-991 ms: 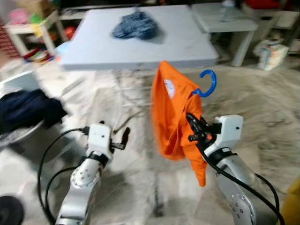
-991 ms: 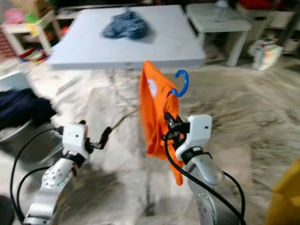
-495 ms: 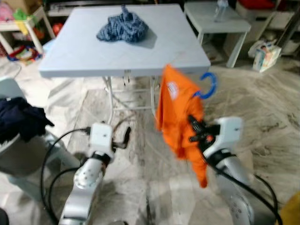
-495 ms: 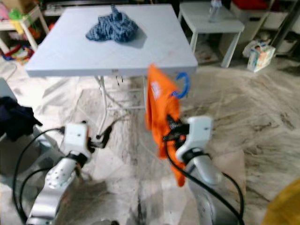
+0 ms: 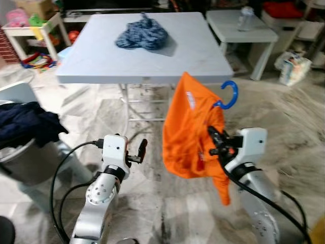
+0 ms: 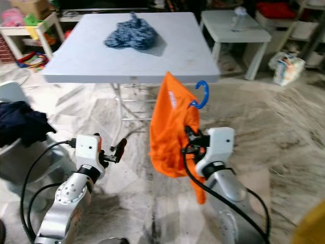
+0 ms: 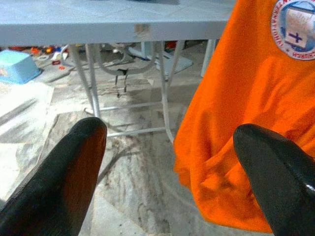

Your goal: Hang hanger

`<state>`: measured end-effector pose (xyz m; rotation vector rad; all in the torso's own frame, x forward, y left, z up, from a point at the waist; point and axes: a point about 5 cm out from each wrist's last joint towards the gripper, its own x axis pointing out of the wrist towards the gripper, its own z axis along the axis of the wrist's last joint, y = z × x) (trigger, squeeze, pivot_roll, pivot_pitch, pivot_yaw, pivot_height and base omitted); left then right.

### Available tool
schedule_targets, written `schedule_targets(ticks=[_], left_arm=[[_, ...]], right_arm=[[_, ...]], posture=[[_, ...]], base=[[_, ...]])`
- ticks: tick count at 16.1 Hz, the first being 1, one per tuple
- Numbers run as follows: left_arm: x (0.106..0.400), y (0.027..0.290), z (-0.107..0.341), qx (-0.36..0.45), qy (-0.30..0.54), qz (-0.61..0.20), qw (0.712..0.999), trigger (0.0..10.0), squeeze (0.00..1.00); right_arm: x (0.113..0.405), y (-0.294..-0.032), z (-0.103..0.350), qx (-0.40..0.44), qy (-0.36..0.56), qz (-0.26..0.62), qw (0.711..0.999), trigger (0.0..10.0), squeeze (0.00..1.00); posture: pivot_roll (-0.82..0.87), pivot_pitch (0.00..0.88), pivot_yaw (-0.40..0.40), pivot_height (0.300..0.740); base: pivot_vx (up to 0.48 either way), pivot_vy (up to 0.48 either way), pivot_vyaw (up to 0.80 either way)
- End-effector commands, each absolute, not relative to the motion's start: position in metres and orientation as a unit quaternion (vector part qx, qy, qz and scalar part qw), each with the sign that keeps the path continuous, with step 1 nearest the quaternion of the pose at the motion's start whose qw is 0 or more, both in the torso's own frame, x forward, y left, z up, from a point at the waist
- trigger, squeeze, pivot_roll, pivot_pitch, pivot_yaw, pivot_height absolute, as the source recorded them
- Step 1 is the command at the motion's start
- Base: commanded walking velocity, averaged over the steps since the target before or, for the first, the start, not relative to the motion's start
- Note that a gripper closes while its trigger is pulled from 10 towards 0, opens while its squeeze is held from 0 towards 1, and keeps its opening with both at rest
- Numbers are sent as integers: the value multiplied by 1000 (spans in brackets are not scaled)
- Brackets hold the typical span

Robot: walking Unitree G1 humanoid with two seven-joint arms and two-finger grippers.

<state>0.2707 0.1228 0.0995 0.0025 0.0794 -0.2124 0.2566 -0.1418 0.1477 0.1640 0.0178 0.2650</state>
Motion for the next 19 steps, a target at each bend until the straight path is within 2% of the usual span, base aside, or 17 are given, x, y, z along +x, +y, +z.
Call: schedule_targets(ticks=[1,16,19], left_arm=[[270,126,100,2,43,-106,993,10000,0],[269,125,98,4,49,-109,993,10000,0],[269,127,103,21,31,-112,993,10000,0]], right_arm=[[257,-137,154,84,-9,140,987,10000,0],[257,-139,154,81,-14,130,988,10000,0],[260,-143,153,81,-26,110,990,10000,0]], posture=[[-6,110,-7,740],[-10,113,-5,740],[3,93,20,740]], base=[[0,326,0],[0,327,0],[0,0,0]])
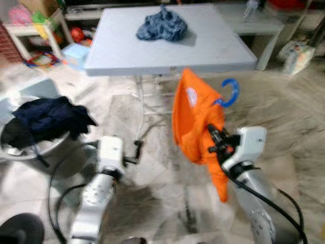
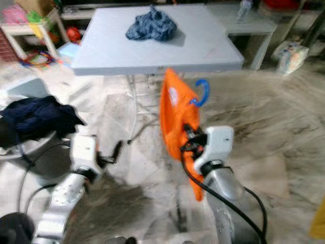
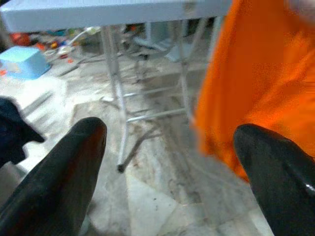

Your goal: Hang hanger

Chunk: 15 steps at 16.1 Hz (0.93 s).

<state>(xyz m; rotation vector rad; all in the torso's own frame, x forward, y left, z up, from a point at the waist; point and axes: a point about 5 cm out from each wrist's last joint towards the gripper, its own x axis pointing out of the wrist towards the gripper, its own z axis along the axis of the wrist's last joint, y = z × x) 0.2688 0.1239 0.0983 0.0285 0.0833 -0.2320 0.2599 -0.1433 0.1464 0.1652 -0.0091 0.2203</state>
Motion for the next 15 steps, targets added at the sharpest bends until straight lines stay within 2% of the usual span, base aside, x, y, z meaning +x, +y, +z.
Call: schedule_targets(ticks=[1,6,10,15], left_arm=[[270,129,106,31,22,-112,993,10000,0],[276,146,113,39,3,-95,995,10000,0],[271,139,110,29,5,-99,995,10000,0],[270,139,108,20,7,-99,995,10000,0]], right_arm=[[262,-143,153,84,-29,101,991,10000,0],[262,-135,150,83,-32,107,990,10000,0],[263,-140,151,75,-32,109,991,10000,0],[264,-134,152,68,-32,135,988,10000,0]], posture=[[14,86,34,740],[25,92,31,740],[16,98,10,740],[15,97,-7,740]], base=[[0,0,0],[0,0,0],[250,0,0],[306,0,0]])
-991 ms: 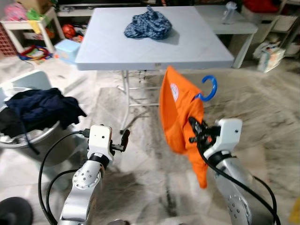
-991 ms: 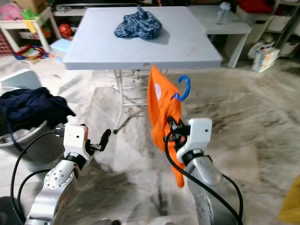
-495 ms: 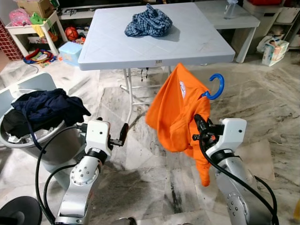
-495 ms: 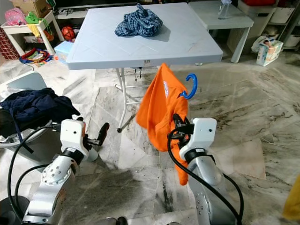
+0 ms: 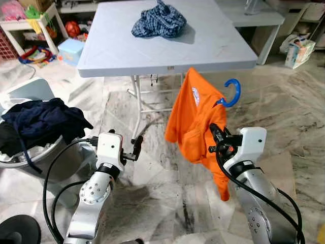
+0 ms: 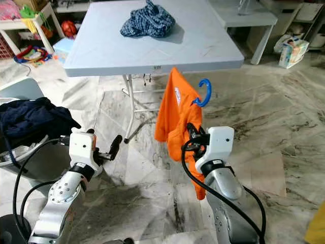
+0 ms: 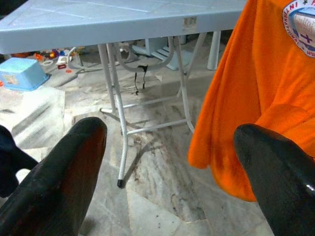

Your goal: Hang hanger

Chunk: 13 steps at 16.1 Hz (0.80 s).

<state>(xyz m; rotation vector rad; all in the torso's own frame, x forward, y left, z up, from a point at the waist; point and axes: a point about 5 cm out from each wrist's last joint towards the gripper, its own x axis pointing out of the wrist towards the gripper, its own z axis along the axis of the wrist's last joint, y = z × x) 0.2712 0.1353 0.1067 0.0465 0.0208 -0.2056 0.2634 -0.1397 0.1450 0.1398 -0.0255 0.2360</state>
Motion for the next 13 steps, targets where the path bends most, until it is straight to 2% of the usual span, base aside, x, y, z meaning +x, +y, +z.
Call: schedule_targets(ticks=[1,9,13], left_arm=[[270,138,108,20,6,-99,995,10000,0],[270,133,105,12,10,-103,995,10000,0],[270,133,104,14,11,-101,995,10000,0]], right_arm=[[264,-133,153,66,-32,139,988,10000,0],[261,-132,153,52,-32,154,986,10000,0],[261,-131,153,56,-31,159,985,10000,0]], posture=[[14,97,-8,740],[-1,99,-17,740],[1,99,-18,740]], base=[[319,0,0],[317,0,0],[307,0,727]])
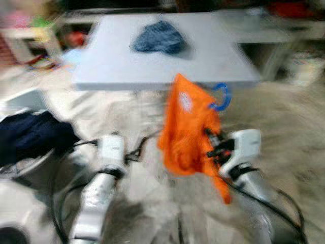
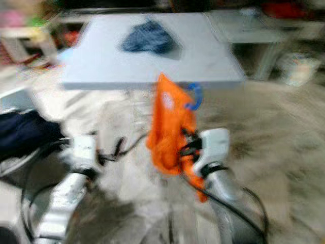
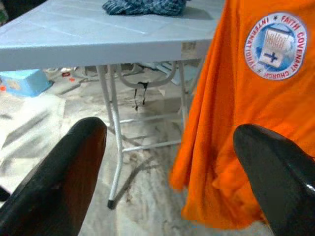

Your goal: Hang hanger

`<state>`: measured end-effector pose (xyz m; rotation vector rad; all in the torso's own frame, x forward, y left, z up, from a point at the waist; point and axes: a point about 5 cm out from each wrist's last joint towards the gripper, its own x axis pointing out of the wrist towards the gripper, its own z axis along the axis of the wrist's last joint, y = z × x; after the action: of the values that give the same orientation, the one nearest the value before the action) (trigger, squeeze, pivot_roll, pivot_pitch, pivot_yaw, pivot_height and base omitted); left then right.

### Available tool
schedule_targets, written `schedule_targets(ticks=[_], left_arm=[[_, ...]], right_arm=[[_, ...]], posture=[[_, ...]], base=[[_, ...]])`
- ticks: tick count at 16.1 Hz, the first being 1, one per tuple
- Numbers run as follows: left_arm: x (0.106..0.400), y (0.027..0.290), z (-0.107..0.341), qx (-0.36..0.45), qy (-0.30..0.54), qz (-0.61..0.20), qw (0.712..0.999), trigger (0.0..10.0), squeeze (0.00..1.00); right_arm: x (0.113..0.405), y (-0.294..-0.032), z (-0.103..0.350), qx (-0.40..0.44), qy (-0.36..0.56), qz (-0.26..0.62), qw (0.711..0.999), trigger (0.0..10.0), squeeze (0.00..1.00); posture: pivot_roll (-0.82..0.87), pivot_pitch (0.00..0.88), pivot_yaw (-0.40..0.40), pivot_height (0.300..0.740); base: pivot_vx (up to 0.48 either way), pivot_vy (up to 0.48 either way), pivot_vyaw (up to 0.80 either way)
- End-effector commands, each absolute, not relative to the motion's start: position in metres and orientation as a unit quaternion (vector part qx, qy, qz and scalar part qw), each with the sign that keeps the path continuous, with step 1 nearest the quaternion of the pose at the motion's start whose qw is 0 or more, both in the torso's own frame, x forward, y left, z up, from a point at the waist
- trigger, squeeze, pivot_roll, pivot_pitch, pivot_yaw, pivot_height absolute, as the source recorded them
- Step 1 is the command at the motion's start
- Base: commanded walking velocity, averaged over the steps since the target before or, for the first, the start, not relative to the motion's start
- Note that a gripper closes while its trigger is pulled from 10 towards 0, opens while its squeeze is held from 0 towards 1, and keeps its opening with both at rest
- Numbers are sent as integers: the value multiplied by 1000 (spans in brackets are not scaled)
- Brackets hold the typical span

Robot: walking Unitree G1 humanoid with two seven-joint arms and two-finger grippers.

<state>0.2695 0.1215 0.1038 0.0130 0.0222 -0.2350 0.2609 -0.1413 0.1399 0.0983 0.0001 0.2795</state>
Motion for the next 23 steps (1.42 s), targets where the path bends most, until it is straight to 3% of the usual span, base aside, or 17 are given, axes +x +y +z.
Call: schedule_targets(ticks=[1,8,14,20,23], left_arm=[[270,133,104,14,12,-101,995,10000,0],[271,130,103,26,13,-105,994,10000,0],[287,119,113,39,-8,-132,991,10000,0],[294,67,128,-15,-30,-204,978,10000,0],[293,63,126,-15,-27,-213,976,10000,0]], right_arm=[[261,-130,152,56,-31,160,985,10000,0],[255,-127,150,69,-16,198,978,10000,0],[225,-104,173,103,18,399,911,10000,0],[224,-94,168,102,37,397,911,10000,0],[237,-95,167,69,20,352,933,10000,0]], posture=[[1,98,-18,740],[-2,103,-13,740],[-10,104,-11,740],[-14,106,-10,740],[-14,109,-10,740]], base=[[259,0,494],[34,0,0],[0,0,0],[0,0,0],[0,0,0]])
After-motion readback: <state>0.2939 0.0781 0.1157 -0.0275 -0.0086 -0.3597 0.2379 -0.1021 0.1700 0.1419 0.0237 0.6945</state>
